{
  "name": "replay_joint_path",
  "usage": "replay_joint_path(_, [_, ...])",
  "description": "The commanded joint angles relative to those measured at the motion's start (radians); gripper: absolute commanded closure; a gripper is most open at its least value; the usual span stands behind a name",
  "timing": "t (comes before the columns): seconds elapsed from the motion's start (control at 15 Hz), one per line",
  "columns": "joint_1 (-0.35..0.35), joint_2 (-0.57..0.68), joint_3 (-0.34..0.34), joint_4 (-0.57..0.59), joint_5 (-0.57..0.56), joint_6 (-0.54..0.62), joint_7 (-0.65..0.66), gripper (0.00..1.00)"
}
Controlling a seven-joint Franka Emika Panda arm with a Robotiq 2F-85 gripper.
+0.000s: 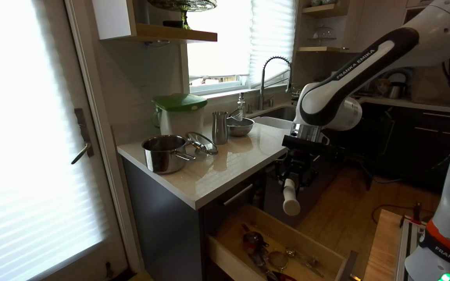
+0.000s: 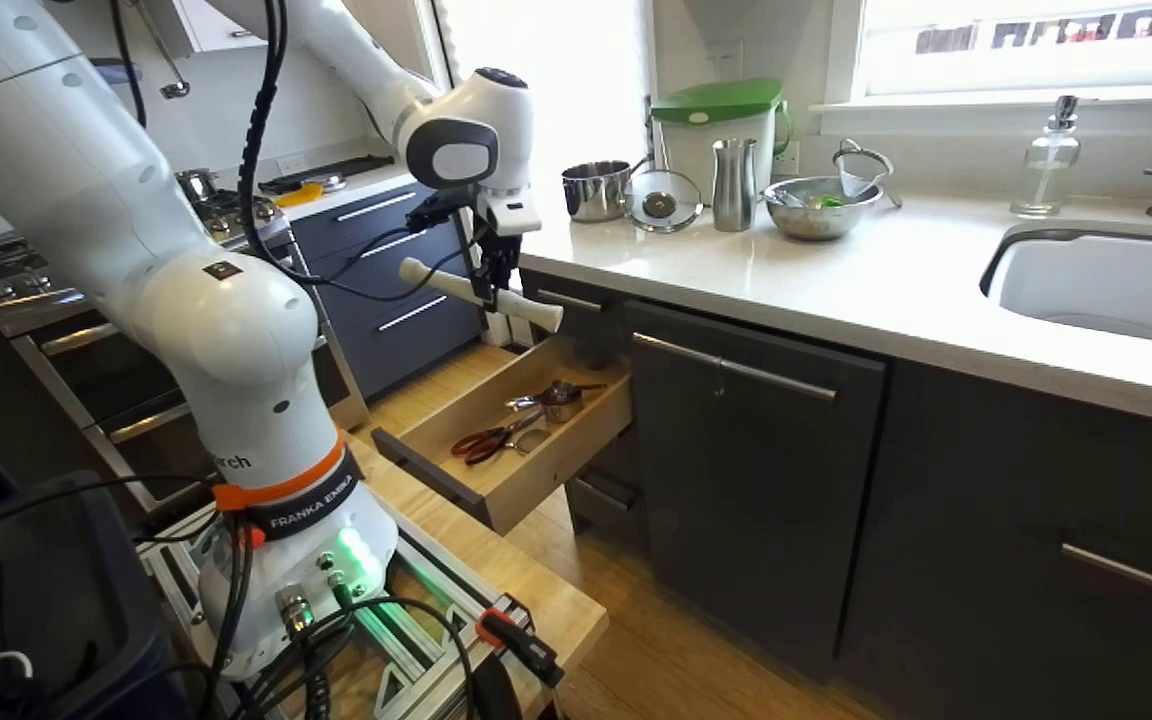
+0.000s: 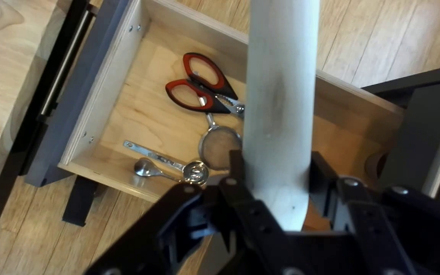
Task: Put the wooden thing into the drawer
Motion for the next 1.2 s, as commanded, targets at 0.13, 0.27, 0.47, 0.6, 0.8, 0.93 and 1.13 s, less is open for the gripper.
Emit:
replay_joint_path(0.13, [-0.023,0.059,-0.032,0.017,0.159,0.01,-0.199,0.56])
replay_joint_path(0.27, [-0.025,0.087,-0.041,0.034,0.181,0.01,-0.232,0.56])
replay_joint_path(0.47, [-0.029,0.114,-0.026,0.05,0.1,-0.013,-0.204,0.81])
replay_joint_path(0.6, [-0.022,0.152,0.009,0.049,-0.032,-0.008,-0.167,0.81])
replay_joint_path(0.8, [-0.006,0.205,0.048,0.058,-0.2,0.002,-0.12,0.81])
replay_joint_path(0.93, [0.001,0.248,0.069,0.084,-0.341,-0.008,-0.066,0.81])
replay_joint_path(1.13, [0.017,0.307,0.076,0.135,-0.581,-0.024,0.03,0.81])
